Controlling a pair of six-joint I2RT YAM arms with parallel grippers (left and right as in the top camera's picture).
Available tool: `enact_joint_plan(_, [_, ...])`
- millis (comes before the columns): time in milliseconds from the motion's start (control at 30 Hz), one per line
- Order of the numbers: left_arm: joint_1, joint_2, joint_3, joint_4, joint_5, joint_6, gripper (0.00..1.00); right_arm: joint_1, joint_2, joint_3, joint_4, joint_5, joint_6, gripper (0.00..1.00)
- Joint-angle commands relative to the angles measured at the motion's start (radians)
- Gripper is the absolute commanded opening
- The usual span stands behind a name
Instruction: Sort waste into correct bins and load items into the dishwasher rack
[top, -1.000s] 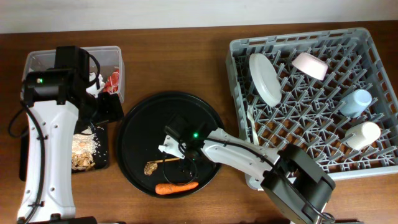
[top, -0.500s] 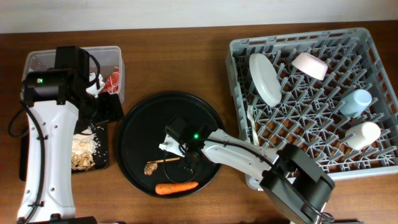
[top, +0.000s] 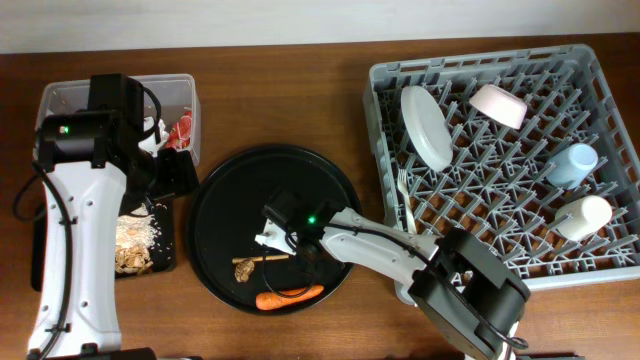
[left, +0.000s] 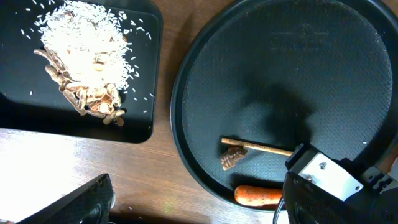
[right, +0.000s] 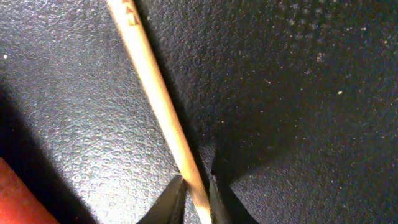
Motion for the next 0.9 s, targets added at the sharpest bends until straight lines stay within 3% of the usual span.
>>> enact_joint_plan(0, [0.003,-0.003,-0.002,-0.001,-0.006,-0.010,0.87,-0.004,0.033,-0.006,-0.016,0.048,0.015,0.11])
enact_joint_plan(133, [0.003,-0.003,-0.002,-0.001,-0.006,-0.010,0.87,-0.004,0.031,0.019,-0.036,0.061,0.015,0.04])
enact_joint_plan(400, [0.003,-0.003,-0.002,-0.002,-0.007,-0.010,0.87,-0.004,0.031,0.108,-0.094,0.101,0.037,0.04])
enact_joint_plan(867, [0.003,-0.003,-0.002,-0.002,-0.007,-0.009,0.87,-0.183,-0.145,0.251,-0.282,0.100,0.373,0.04])
